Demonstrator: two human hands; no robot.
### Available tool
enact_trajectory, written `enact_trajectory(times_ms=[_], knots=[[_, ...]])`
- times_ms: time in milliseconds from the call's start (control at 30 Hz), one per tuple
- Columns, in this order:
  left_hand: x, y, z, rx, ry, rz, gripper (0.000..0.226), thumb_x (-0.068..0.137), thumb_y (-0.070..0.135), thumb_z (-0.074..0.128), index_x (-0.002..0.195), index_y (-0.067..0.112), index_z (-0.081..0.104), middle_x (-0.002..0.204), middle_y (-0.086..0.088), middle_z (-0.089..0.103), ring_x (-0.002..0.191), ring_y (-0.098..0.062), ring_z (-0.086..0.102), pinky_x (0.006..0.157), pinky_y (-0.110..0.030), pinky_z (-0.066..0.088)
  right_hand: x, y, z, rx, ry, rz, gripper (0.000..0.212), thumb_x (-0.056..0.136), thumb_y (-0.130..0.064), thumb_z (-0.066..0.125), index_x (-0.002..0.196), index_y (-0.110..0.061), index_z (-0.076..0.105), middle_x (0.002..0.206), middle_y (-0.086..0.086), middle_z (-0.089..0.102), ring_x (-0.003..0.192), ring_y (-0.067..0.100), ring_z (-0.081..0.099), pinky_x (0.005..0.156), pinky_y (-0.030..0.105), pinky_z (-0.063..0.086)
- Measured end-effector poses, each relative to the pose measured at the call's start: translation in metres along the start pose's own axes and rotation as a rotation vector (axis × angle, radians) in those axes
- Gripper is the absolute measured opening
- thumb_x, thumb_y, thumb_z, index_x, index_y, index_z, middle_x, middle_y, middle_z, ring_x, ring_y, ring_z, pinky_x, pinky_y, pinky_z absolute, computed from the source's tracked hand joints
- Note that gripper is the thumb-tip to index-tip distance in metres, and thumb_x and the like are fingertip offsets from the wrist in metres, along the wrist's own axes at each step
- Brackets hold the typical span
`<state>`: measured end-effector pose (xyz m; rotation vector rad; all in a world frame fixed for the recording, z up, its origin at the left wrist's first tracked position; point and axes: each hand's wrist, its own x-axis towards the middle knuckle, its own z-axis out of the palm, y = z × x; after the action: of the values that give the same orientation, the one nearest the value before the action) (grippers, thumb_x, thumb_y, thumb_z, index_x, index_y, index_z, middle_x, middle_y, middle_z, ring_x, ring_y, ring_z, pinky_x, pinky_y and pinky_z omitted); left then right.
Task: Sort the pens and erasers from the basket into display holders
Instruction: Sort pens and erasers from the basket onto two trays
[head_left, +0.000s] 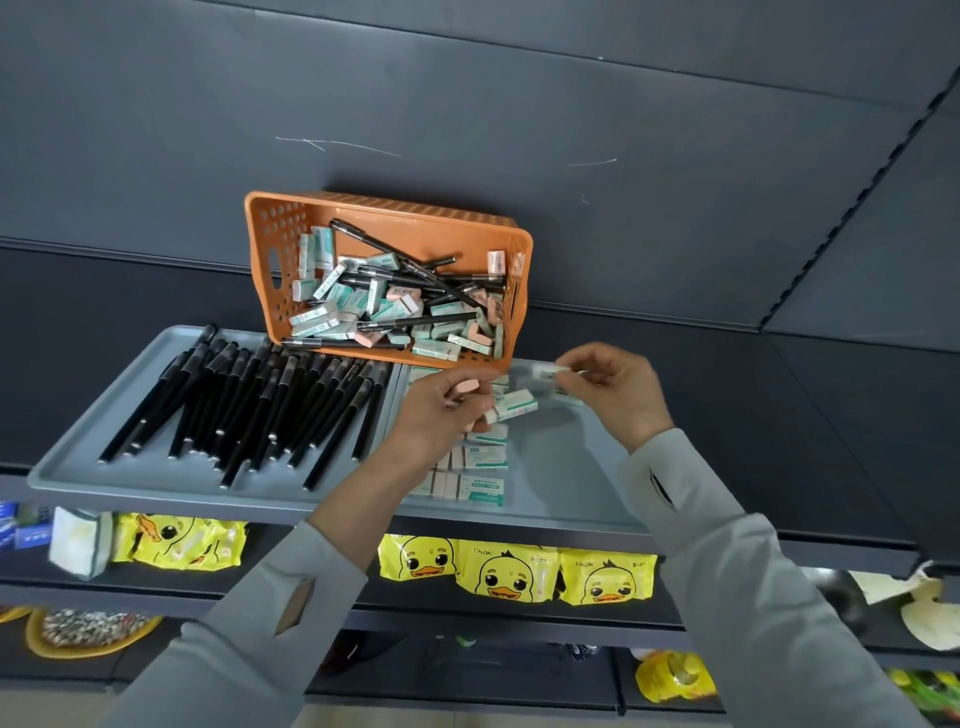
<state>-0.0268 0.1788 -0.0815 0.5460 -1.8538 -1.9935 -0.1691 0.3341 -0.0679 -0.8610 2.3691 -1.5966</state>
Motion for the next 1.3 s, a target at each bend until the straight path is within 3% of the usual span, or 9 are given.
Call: enact_trajectory(times_ms=[167,333,500,600,733,867,933,1200,1300], knots=[[-0.003,-0.002,-0.008,-0.022,0.012,0.004,0.028,0.089,-0.007,0.059,0.102,0.016,0.07,0.092,-0.001,0.061,0.077,-0.011,0.06,0.073,-0.026,0.059,-0.017,0.017,-0.021,-0.429,-0.219,0.042,0.016,0.073,-0.01,0.081,0.079,-0.025,0.078,0.084,-0.011,0.072,0.082,0.006,0.067,0.084,0.015,0.047],[-0.005,0.001,-0.003,-0.016,0.008,0.004,0.029,0.089,-0.008,0.059,0.111,0.009,0.067,0.095,-0.004,0.06,0.074,-0.008,0.06,0.069,-0.02,0.057,-0.017,0.013,-0.03,-0.373,0.008,0.013,0.017,0.082,-0.004,0.072,0.084,-0.02,0.076,0.088,-0.005,0.07,0.076,0.008,0.064,0.068,0.0,0.043],[-0.008,0.003,0.001,-0.015,-0.01,-0.005,0.029,0.089,-0.008,0.059,0.109,0.011,0.067,0.096,-0.003,0.061,0.077,-0.012,0.06,0.064,-0.016,0.055,-0.021,0.015,-0.017,-0.542,-0.261,-0.122,0.022,0.074,-0.01,0.079,0.091,-0.022,0.077,0.094,-0.004,0.068,0.085,0.016,0.063,0.079,0.01,0.044],[-0.009,0.001,0.001,-0.013,-0.032,-0.014,0.029,0.089,-0.007,0.058,0.108,0.013,0.068,0.097,-0.003,0.062,0.078,-0.011,0.061,0.067,-0.018,0.057,-0.023,0.01,-0.014,-0.607,-0.182,-0.073,0.013,0.076,-0.022,0.078,0.089,-0.023,0.076,0.085,-0.006,0.065,0.08,0.017,0.062,0.082,0.028,0.051],[-0.011,0.0,-0.002,-0.024,-0.035,-0.014,0.03,0.09,-0.008,0.058,0.109,0.013,0.067,0.096,-0.001,0.063,0.079,-0.009,0.061,0.066,-0.019,0.057,-0.024,0.001,-0.017,-0.645,-0.212,0.076,0.02,0.082,-0.036,0.072,0.099,-0.028,0.066,0.086,-0.003,0.068,0.089,0.019,0.061,0.084,0.027,0.048],[-0.012,0.002,-0.006,-0.007,-0.027,-0.006,0.03,0.09,-0.008,0.057,0.112,0.01,0.067,0.095,-0.002,0.062,0.071,-0.012,0.061,0.067,-0.018,0.056,-0.023,0.0,-0.02,-0.759,-0.335,-0.034,0.035,0.088,-0.006,0.059,0.116,-0.025,0.068,0.113,0.003,0.062,0.103,0.023,0.059,0.09,0.025,0.044],[-0.012,0.003,-0.007,0.007,-0.028,-0.007,0.028,0.091,-0.007,0.057,0.111,0.01,0.067,0.096,-0.002,0.061,0.066,-0.011,0.061,0.066,-0.018,0.056,-0.021,0.003,-0.022,-0.8,-0.4,-0.065,0.035,0.085,-0.004,0.064,0.113,-0.023,0.071,0.114,0.001,0.056,0.105,0.023,0.057,0.09,0.022,0.041],[-0.01,0.001,-0.007,0.023,-0.048,0.02,0.027,0.09,-0.006,0.058,0.103,0.014,0.07,0.098,-0.004,0.063,0.069,-0.005,0.062,0.072,-0.023,0.057,-0.017,0.008,0.001,-0.706,0.007,0.043,0.012,0.083,-0.026,0.072,0.093,-0.019,0.074,0.082,-0.005,0.065,0.088,0.022,0.063,0.085,0.034,0.051],[-0.01,0.002,-0.006,0.076,-0.037,0.051,0.026,0.09,-0.005,0.06,0.102,0.016,0.07,0.095,-0.001,0.064,0.06,-0.006,0.062,0.065,-0.018,0.053,-0.021,-0.005,0.008,-0.268,0.058,0.095,0.018,0.091,-0.032,0.064,0.088,-0.016,0.071,0.071,-0.007,0.066,0.066,0.01,0.063,0.066,0.027,0.05]])
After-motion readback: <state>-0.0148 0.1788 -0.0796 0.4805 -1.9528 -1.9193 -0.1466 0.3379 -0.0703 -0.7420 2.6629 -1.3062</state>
